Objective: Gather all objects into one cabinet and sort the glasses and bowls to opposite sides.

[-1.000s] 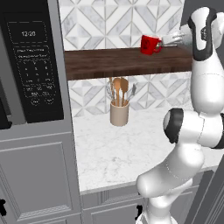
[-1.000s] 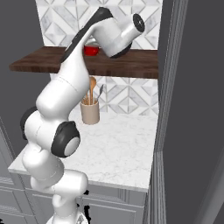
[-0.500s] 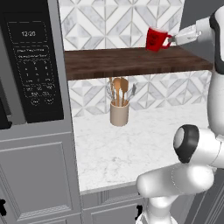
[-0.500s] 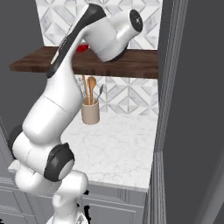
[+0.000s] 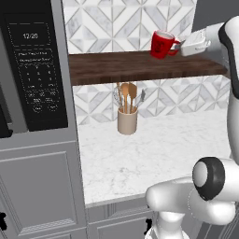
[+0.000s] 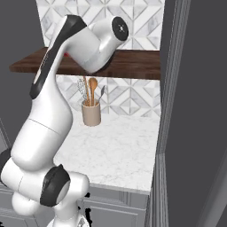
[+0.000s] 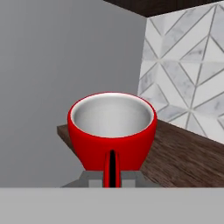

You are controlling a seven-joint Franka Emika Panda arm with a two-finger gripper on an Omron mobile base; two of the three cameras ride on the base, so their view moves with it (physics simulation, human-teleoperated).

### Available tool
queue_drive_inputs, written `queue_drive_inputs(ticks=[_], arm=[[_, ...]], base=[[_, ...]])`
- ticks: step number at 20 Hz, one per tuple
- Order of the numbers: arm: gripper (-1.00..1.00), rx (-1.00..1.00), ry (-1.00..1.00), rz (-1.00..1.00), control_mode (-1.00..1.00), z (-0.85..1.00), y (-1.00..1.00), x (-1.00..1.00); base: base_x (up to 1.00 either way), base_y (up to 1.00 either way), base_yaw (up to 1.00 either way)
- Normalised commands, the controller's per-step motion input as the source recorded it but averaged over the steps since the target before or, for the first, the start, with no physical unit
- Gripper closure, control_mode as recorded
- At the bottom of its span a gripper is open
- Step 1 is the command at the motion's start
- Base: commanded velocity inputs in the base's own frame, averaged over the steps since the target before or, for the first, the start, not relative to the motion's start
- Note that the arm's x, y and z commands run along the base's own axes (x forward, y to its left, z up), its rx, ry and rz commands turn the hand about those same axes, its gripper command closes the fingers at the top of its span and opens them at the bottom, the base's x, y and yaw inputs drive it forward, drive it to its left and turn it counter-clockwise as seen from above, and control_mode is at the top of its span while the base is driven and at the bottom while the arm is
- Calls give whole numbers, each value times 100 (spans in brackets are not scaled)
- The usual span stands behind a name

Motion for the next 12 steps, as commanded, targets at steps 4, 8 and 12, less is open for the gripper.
queue_drive_inputs(ticks=[4,8,12], arm=[[100,0,0,0,-100,0,0,0],[100,-2,9,0,-100,0,0,-10],[100,0,4,0,-100,0,0,-2]], base=[[0,0,0],[0,0,0],[0,0,0]])
